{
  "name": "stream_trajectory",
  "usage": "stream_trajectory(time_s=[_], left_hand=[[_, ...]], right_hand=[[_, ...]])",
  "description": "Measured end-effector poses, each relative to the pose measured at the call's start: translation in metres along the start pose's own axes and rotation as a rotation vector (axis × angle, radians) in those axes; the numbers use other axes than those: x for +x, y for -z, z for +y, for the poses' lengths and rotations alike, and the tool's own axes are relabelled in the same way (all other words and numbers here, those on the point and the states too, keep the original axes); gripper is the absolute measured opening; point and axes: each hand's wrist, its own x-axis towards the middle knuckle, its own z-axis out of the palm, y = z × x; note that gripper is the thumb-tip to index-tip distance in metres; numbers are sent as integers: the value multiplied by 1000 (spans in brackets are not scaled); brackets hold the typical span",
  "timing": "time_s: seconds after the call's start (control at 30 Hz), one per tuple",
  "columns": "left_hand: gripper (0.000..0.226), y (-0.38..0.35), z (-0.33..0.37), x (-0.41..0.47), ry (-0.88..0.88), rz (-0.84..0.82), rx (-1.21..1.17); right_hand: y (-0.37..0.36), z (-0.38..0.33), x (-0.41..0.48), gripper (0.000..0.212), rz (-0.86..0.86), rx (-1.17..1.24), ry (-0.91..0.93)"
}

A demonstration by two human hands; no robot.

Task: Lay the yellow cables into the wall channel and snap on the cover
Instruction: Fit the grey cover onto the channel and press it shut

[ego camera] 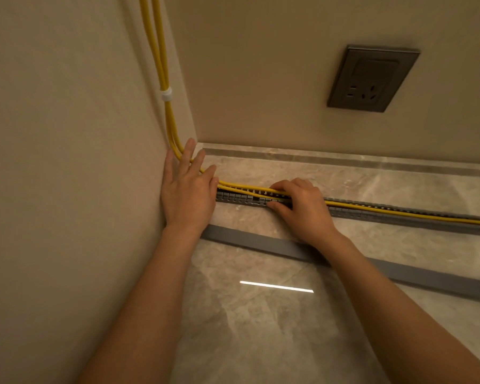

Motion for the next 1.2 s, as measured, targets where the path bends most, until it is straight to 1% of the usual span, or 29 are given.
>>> stream_trajectory(time_s=[0.17,0.3,0.4,0.5,0.6,0.7,0.83,1.03,1.2], left_hand=[[28,0,4,-6,-19,-31,98],[28,2,6,-9,-9,-52,114],[28,5,4,-13,-25,-54,82],[35,11,2,-20,-45,-82,27],[43,14,1,-29,-76,-184,-46],[54,13,4,-37,-81,-259,-7],[57,11,13,-41,-46,-281,58],[52,15,15,-37,-28,-279,115],[53,16,15,-42,-31,-290,152]], right_hand=[[-1,-2,-4,33,-7,-47,34],[-2,-11,-8,41,-47,-51,110],[-4,-19,-10,42,-63,-45,142],[-6,-23,-13,39,-26,-72,146],[-8,-26,-16,37,0,-108,156],[-13,-25,-18,38,-13,-120,171],[-18,-21,-23,45,-58,-119,194],[-18,-11,-27,51,-93,-95,212],[-20,-6,-27,51,-83,-87,212]])
